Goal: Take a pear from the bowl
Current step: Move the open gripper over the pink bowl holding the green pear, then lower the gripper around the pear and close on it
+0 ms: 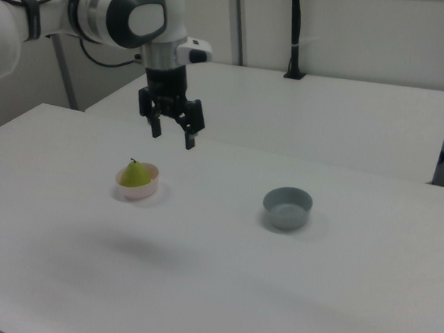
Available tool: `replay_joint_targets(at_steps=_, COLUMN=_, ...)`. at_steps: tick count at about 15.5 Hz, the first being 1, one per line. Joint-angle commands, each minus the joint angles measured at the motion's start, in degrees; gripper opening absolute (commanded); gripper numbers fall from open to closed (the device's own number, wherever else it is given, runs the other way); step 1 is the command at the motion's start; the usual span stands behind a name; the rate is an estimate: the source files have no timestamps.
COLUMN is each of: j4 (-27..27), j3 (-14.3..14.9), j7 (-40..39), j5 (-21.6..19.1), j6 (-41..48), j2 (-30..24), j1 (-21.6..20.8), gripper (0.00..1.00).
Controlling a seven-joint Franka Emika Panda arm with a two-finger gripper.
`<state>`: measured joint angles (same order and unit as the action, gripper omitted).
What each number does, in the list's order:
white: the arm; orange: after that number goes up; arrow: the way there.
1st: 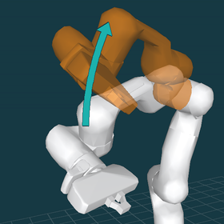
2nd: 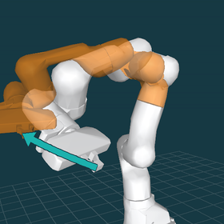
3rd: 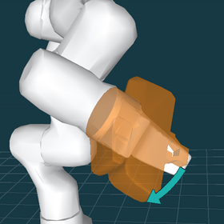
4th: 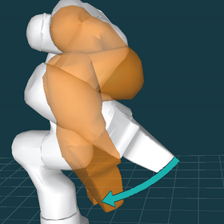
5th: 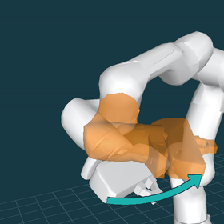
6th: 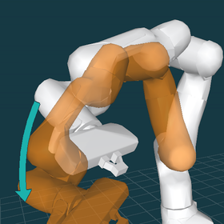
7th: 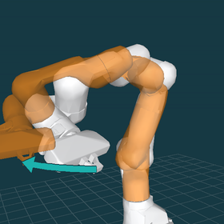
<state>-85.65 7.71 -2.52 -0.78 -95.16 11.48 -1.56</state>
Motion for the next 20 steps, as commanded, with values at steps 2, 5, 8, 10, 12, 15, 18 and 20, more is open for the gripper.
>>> replay_joint_targets(at_steps=2, j4=3.37, j3=3.18, j7=1.98, j5=-1.24, j6=-2.75, j2=3.97, j1=-10.55, gripper=1.00)
replay_joint_targets(at_steps=5, j4=5.58, j3=5.38, j7=4.28, j5=-2.21, j6=-6.78, j2=6.62, j1=-15.48, gripper=1.00)
replay_joint_targets(at_steps=8, j4=5.59, j3=5.65, j7=6.29, j5=-2.21, j6=-10.65, j2=9.26, j1=-19.79, gripper=1.00)
replay_joint_targets(at_steps=10, j4=5.59, j3=5.65, j7=9.27, j5=-2.21, j6=-15.30, j2=11.63, j1=-21.81, gripper=1.00)
replay_joint_targets(at_steps=12, j4=5.59, j3=5.65, j7=11.13, j5=-2.21, j6=-18.82, j2=14.35, j1=-23.05, gripper=1.00)
replay_joint_targets(at_steps=15, j4=5.59, j3=5.65, j7=11.22, j5=-1.95, j6=-21.73, j2=18.74, j1=-24.19, gripper=1.00)
replay_joint_targets(at_steps=18, j4=5.15, j3=5.99, j7=10.35, j5=-1.42, j6=-22.09, j2=20.77, j1=-24.20, gripper=1.00)
replay_joint_targets(at_steps=20, j4=4.54, j3=6.09, j7=9.90, j5=-0.81, j6=-22.09, j2=21.13, j1=-24.37, gripper=1.00)
